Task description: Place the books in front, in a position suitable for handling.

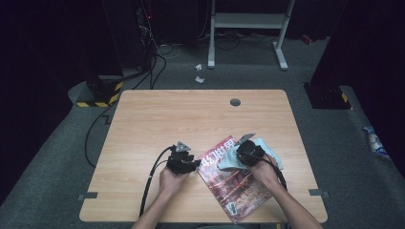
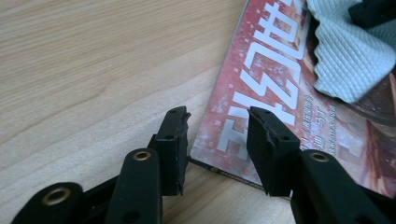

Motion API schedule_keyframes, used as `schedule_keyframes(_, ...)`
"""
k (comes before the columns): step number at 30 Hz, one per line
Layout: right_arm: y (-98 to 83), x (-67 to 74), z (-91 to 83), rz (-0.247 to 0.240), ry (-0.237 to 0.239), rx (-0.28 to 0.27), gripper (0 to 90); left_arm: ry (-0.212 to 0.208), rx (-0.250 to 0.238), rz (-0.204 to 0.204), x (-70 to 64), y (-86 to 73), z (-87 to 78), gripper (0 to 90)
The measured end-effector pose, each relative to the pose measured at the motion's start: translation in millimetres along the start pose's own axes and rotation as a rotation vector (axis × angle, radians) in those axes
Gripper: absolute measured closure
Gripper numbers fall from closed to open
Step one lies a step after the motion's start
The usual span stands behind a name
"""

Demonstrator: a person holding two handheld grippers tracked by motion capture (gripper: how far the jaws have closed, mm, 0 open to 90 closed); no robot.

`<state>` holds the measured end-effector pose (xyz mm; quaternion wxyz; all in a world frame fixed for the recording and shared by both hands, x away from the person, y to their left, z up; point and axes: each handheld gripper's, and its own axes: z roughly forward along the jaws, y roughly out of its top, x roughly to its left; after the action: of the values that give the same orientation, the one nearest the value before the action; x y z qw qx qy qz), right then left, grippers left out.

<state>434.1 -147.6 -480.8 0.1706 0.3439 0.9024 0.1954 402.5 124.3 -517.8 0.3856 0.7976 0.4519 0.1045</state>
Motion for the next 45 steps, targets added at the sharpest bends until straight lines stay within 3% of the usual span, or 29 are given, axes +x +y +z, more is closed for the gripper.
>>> schedule_keyframes(3,11.8,-1.5,5.1,0.01,-0.007,0.001,83.0,0.03,-0.001,-0.006,4.7,0.3,-2.9,57.7)
schedule_keyframes(7,24.6,12.2,11.9,-0.028,-0.003,0.007,83.1,0.028,-0.008,-0.03,9.7,-1.6,-3.9,57.0)
schedule_keyframes(10,31.9,32.8,14.8,-0.094,0.029,0.007,83.2,0.038,-0.015,-0.02,9.0,-1.7,-2.7,56.8)
schedule_keyframes(13,38.8,56.3,16.7,-0.159,0.097,-0.013,83.2,0.043,-0.018,-0.018,8.4,-1.7,-2.2,56.7)
schedule_keyframes(17,46.2,77.0,17.3,-0.194,0.173,-0.027,83.1,0.049,-0.024,-0.013,8.4,-1.9,-1.8,56.3)
schedule_keyframes(20,50.0,82.7,18.1,-0.211,0.187,-0.026,82.9,0.047,-0.028,-0.016,8.1,-2.4,-1.5,56.3)
schedule_keyframes(22,49.8,75.7,19.4,-0.208,0.184,-0.029,82.8,0.046,-0.03,-0.014,8.1,-2.7,-1.5,56.3)
schedule_keyframes(25,47.0,53.8,21.9,-0.182,0.069,-0.013,82.8,0.047,-0.039,-0.01,8.2,-3.8,-1.4,56.4)
schedule_keyframes(28,44.1,16.8,21.6,-0.086,0.001,0.021,82.9,0.049,-0.04,-0.011,8.0,-4.0,-1.5,56.4)
schedule_keyframes(30,42.6,2.5,20.8,-0.044,-0.011,0.04,83.0,0.05,-0.04,-0.012,7.9,-4.0,-1.5,56.4)
schedule_keyframes(32,42.7,1.8,20.9,-0.045,-0.02,0.045,83.2,0.05,-0.04,-0.012,7.9,-4.0,-1.5,56.4)
schedule_keyframes(33,43.7,5.7,21.2,-0.057,-0.029,0.054,83.2,0.05,-0.039,-0.012,7.8,-3.9,-1.5,56.4)
schedule_keyframes(35,47.6,17.3,22.3,-0.081,0.012,0.042,83.2,0.049,-0.037,-0.014,7.7,-3.3,-1.3,56.5)
schedule_keyframes(37,55.1,39.0,25.1,-0.141,0.041,0.03,83.2,0.049,-0.037,-0.013,7.8,-3.3,-1.3,56.4)
schedule_keyframes(39,62.3,54.9,27.8,-0.174,0.109,0.017,83.2,0.05,-0.036,-0.015,7.6,-3.3,-1.4,56.4)
schedule_keyframes(42,74.9,79.5,30.9,-0.224,0.158,-0.005,83.2,0.052,-0.034,-0.016,7.5,-3.2,-1.5,56.5)
schedule_keyframes(45,79.6,82.2,33.4,-0.236,0.171,-0.012,83.1,0.053,-0.035,-0.018,7.1,-3.2,-1.4,56.5)
